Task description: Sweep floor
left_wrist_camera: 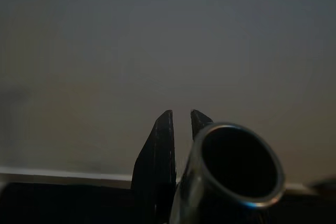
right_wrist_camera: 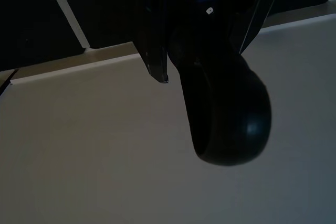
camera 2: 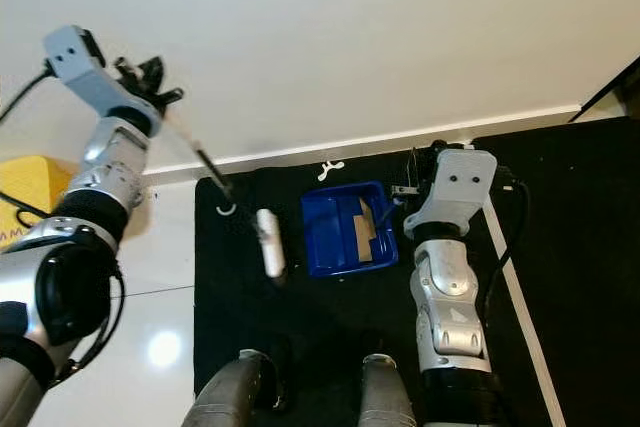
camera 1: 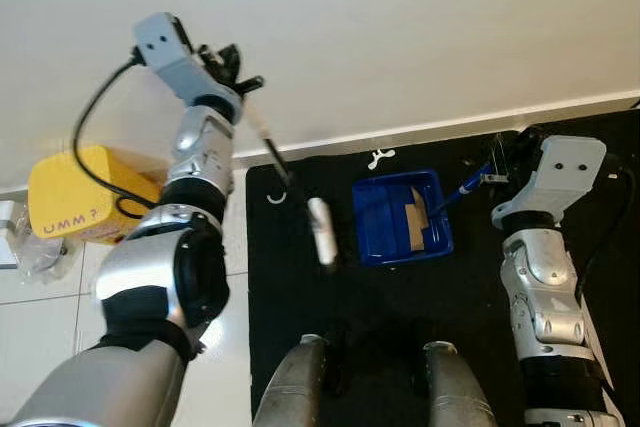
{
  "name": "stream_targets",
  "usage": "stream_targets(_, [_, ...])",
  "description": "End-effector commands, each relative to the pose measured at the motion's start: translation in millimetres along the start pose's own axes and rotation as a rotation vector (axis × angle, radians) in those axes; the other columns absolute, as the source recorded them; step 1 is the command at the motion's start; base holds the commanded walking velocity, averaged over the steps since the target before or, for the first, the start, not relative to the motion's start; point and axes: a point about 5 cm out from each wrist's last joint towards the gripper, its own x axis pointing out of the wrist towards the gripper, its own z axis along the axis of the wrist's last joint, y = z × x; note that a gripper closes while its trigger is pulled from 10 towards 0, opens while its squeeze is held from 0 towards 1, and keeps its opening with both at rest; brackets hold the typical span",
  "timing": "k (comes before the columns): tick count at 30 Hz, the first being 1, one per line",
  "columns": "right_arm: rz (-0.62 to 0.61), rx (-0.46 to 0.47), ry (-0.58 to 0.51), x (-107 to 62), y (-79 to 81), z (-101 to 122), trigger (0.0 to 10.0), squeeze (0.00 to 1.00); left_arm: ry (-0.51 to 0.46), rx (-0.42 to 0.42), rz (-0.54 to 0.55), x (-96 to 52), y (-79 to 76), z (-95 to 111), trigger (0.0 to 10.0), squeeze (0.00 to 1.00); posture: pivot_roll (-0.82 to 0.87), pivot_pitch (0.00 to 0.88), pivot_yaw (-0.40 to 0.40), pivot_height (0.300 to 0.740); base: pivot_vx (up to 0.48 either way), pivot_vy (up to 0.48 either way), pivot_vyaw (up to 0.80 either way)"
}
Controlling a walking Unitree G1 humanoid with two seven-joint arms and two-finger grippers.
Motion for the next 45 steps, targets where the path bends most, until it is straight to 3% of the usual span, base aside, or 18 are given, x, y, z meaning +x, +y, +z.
stream_targets(1, [0.026, 0.089, 0.205, -18.3, 13.5, -43.6, 10.0, 0.00, 0.055, -0.128, -0.085, -3.4, -13.5, -23.5, 10.0, 0.00, 0.02, 0.534, 0.174, 0.740, 0.000, 0.000, 0.00])
stream_targets(7, [0.027, 0.096, 0.214, -17.3, 14.1, -48.4, 10.0, 0.00, 0.080, -0.208, -0.209, -6.8, -33.7, -39.8, 10.0, 0.00, 0.05, 0.485, 0.184, 0.740, 0.000, 0.000, 0.00])
stream_targets(12, [0.029, 0.105, 0.216, -14.9, 16.2, -50.5, 10.0, 0.00, -0.010, -0.278, -0.226, -3.2, -36.2, -17.3, 10.0, 0.00, 0.07, 0.448, 0.187, 0.740, 0.000, 0.000, 0.00])
stream_targets(15, [0.043, 0.127, 0.220, -12.5, 22.0, -54.8, 10.0, 0.00, -0.128, -0.217, -0.193, -4.1, -20.9, 25.0, 10.0, 0.00, 0.09, 0.363, 0.188, 0.740, 0.000, 0.000, 0.00])
stream_targets(17, [0.045, 0.132, 0.220, -12.0, 22.8, -55.2, 10.0, 0.00, -0.142, -0.198, -0.188, -5.0, -17.6, 31.6, 10.0, 0.00, 0.09, 0.363, 0.188, 0.740, 0.000, 0.000, 0.00])
stream_targets(20, [0.051, 0.156, 0.210, -9.2, 24.5, -54.5, 10.0, 0.00, -0.187, -0.089, -0.161, -13.7, -0.7, 63.2, 10.0, 0.00, 0.10, 0.316, 0.187, 0.740, 0.000, 0.000, 0.00])
stream_targets(21, [0.051, 0.165, 0.206, -7.8, 24.3, -53.8, 10.0, 0.00, -0.182, -0.015, -0.155, -19.3, 5.2, 74.0, 10.0, 0.00, 0.12, 0.285, 0.187, 0.740, 0.000, 0.000, 0.00])
stream_targets(22, [0.049, 0.179, 0.203, -6.5, 23.9, -53.3, 10.0, 0.00, -0.164, 0.057, -0.140, -25.2, 10.5, 81.6, 10.0, 0.00, 0.12, 0.269, 0.187, 0.740, 0.000, 0.000, 0.00])
stream_targets(23, [0.049, 0.179, 0.203, -6.5, 23.9, -53.3, 10.0, 0.00, -0.164, 0.057, -0.140, -25.2, 10.5, 81.6, 10.0, 0.00, 0.12, 0.269, 0.187, 0.740, 0.000, 0.000, 0.00])
stream_targets(24, [0.046, 0.191, 0.200, -5.5, 23.3, -52.7, 10.0, 0.00, -0.146, 0.118, -0.123, -30.5, 14.6, 86.7, 10.0, 0.00, 0.12, 0.263, 0.187, 0.740, 0.000, 0.000, 0.00])
stream_targets(25, [0.044, 0.199, 0.197, -4.8, 22.5, -52.3, 10.0, 0.00, -0.090, 0.175, -0.084, -34.7, 20.2, 86.6, 10.0, 0.00, 0.12, 0.242, 0.184, 0.740, 0.000, 0.000, 0.00])
stream_targets(30, [0.026, 0.232, 0.180, -2.8, 17.9, -50.5, 10.0, 0.00, 0.018, 0.277, 0.046, -54.5, 30.6, 77.8, 10.0, 0.00, 0.13, 0.204, 0.187, 0.740, 0.000, 0.000, 0.00])
stream_targets(31, [0.009, 0.255, 0.161, -1.9, 14.9, -47.4, 10.0, 0.00, 0.111, 0.303, 0.121, -66.1, 37.4, 66.5, 10.0, 0.00, 0.13, 0.177, 0.190, 0.740, 0.000, 0.000, 0.00])
stream_targets(33, [0.001, 0.266, 0.152, -1.5, 13.8, -45.7, 10.0, 0.00, 0.151, 0.318, 0.138, -71.3, 38.8, 61.9, 10.0, 0.00, 0.13, 0.177, 0.190, 0.740, 0.000, 0.000, 0.00])
stream_targets(34, [-0.003, 0.273, 0.133, -1.4, 12.8, -41.4, 10.0, 0.00, 0.245, 0.369, 0.156, -80.8, 41.4, 49.8, 10.0, 0.00, 0.13, 0.154, 0.189, 0.740, 0.000, 0.000, 0.00])
stream_targets(36, [-0.003, 0.274, 0.125, -1.6, 12.4, -39.3, 10.0, 0.00, 0.278, 0.396, 0.167, -84.7, 42.9, 44.6, 10.0, 0.00, 0.12, 0.147, 0.189, 0.740, 0.000, 0.000, 0.00])
stream_targets(40, [0.022, 0.211, 0.141, -4.1, 13.4, -39.2, 10.0, 0.00, 0.334, 0.589, 0.238, -97.1, 49.9, 31.8, 10.0, 0.00, 0.11, 0.125, 0.180, 0.740, 0.000, 0.000, 0.00])
stream_targets(45, [0.049, 0.136, 0.178, -7.4, 13.3, -45.2, 10.0, 0.00, 0.343, 0.551, 0.259, -101.1, 52.2, 23.5, 10.0, 0.00, 0.09, 0.111, 0.165, 0.740, 0.000, 0.000, 0.00])
